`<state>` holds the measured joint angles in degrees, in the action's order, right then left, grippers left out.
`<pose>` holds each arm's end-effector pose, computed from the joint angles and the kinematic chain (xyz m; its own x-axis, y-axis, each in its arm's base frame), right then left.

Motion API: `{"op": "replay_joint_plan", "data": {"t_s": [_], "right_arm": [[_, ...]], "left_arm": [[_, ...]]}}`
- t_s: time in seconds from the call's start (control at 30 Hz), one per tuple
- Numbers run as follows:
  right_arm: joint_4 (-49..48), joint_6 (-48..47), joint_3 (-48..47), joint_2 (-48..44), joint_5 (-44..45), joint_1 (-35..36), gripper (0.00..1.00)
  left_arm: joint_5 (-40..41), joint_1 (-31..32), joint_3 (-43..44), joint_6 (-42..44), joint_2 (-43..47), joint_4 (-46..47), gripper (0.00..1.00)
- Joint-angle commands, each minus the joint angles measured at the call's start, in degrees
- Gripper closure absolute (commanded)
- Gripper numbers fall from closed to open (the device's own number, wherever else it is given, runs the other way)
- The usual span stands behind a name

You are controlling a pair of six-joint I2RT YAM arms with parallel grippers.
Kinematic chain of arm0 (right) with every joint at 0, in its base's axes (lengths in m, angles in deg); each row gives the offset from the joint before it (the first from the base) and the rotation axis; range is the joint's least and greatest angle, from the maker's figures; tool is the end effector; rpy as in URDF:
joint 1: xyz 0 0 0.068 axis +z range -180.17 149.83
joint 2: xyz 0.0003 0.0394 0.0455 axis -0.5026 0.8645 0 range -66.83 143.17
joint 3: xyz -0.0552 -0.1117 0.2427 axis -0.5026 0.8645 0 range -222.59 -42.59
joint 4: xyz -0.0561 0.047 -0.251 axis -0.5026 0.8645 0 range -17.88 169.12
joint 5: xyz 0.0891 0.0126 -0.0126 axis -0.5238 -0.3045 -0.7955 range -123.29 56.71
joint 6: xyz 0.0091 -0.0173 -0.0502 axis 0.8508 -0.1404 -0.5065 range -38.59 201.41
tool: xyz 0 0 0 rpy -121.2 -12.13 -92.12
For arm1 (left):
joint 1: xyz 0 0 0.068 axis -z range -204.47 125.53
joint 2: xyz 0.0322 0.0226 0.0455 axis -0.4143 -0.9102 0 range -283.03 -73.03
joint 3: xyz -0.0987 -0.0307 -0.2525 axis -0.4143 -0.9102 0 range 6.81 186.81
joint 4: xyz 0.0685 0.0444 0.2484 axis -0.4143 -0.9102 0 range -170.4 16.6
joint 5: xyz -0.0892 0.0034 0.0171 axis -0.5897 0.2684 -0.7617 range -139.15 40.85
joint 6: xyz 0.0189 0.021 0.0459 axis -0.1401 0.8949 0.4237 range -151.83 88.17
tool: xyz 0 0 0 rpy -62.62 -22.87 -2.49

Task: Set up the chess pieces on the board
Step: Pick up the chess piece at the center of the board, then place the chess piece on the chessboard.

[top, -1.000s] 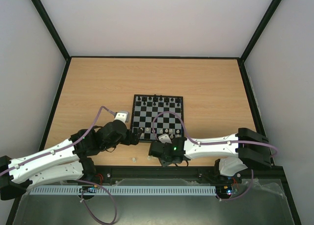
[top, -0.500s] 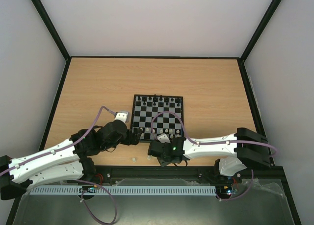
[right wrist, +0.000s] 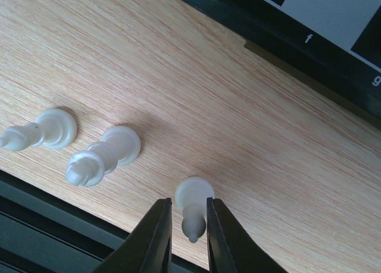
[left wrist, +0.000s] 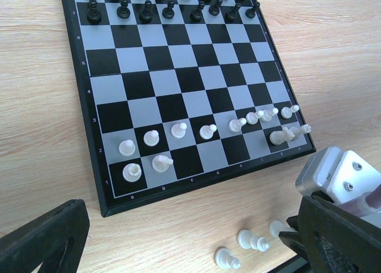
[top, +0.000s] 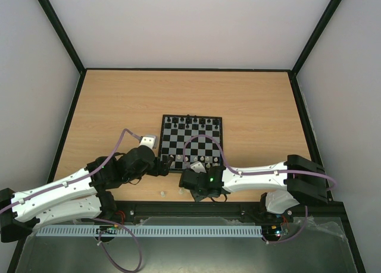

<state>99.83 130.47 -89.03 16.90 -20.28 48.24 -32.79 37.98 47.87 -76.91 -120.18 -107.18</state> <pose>0.0617 0.2614 0.1768 -0.8258 -0.3635 -0.4311 -0.4754 0.8600 0.1855 0.0891 -0.1491 0.2714 -0.7410 -0.0485 -0.6698 0.3202 0.8512 -0.4159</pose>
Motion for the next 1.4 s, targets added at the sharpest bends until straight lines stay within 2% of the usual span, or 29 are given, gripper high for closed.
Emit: {"op": "replay_joint_plan", "data": {"t_s": [0.0,0.27,0.6,0.93,1.37], "right_arm": [[1.0,0.2,0.1,0.7,0.2,-0.2,0.83],[3.6,-0.2,-1.7,-1.4,2.4,-1.1,0.89],[6.8,-6.3,-6.3,-3.9,4.4,-7.9,0.89],[7.5,-11.9,-11.8,1.8,3.8,-14.2,0.89],[4.0,-15.0,-9.6,4.8,1.8,-18.4,0.88]], "left_arm": [[0.4,0.3,-0.7,-0.3,0.6,-0.1,0.01],[0.4,0.3,-0.8,-0.2,0.7,-0.1,0.01],[0.6,0.4,-0.6,-0.1,0.8,-0.2,0.01],[0.8,0.3,-0.6,-0.3,1.0,-0.5,0.01],[0.9,0.4,-0.6,-0.1,0.4,-0.3,0.01]]}}
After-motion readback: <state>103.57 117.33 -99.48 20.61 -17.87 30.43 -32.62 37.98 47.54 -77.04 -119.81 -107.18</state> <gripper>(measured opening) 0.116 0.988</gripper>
